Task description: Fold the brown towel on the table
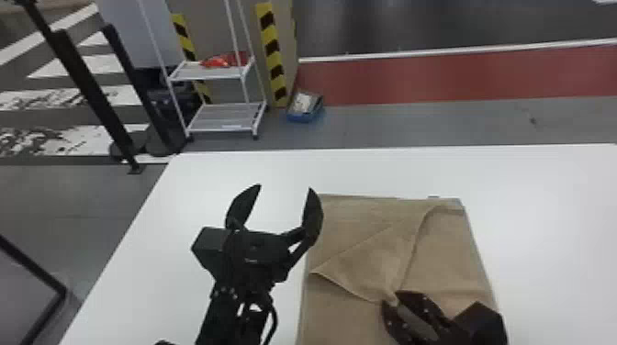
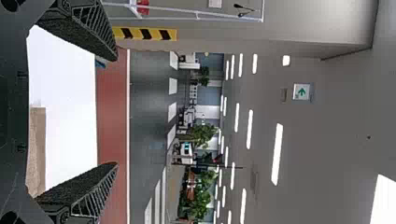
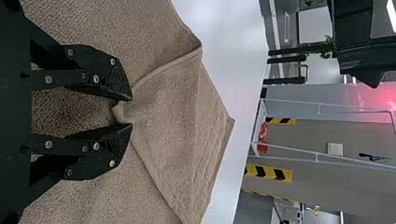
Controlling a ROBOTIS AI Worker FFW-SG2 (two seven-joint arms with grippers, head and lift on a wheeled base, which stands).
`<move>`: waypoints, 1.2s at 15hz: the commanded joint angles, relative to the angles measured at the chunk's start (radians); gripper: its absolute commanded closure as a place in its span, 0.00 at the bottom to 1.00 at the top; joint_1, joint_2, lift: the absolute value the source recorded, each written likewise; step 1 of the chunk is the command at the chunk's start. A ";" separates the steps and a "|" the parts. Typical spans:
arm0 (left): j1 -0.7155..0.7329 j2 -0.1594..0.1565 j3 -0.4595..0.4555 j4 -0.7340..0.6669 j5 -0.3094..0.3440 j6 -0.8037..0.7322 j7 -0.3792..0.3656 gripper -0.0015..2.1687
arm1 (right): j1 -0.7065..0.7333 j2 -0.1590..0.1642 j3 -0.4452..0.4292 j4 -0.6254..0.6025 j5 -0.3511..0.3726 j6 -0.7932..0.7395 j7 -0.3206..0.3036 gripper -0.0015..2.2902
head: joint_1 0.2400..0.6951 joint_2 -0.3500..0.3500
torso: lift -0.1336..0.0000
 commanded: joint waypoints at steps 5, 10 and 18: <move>0.004 0.001 -0.002 -0.001 -0.002 0.000 0.001 0.04 | 0.001 0.002 0.008 -0.011 0.001 -0.011 -0.014 0.36 | 1.00 0.78 | 0.11; 0.004 0.001 -0.004 -0.003 -0.003 0.000 0.001 0.04 | -0.014 0.006 0.025 -0.018 0.013 -0.005 -0.020 0.36 | 1.00 0.78 | 0.11; 0.004 0.001 0.007 -0.001 -0.003 0.000 0.003 0.04 | 0.047 -0.002 -0.080 -0.116 -0.024 -0.036 0.012 0.70 | 1.00 0.78 | 0.11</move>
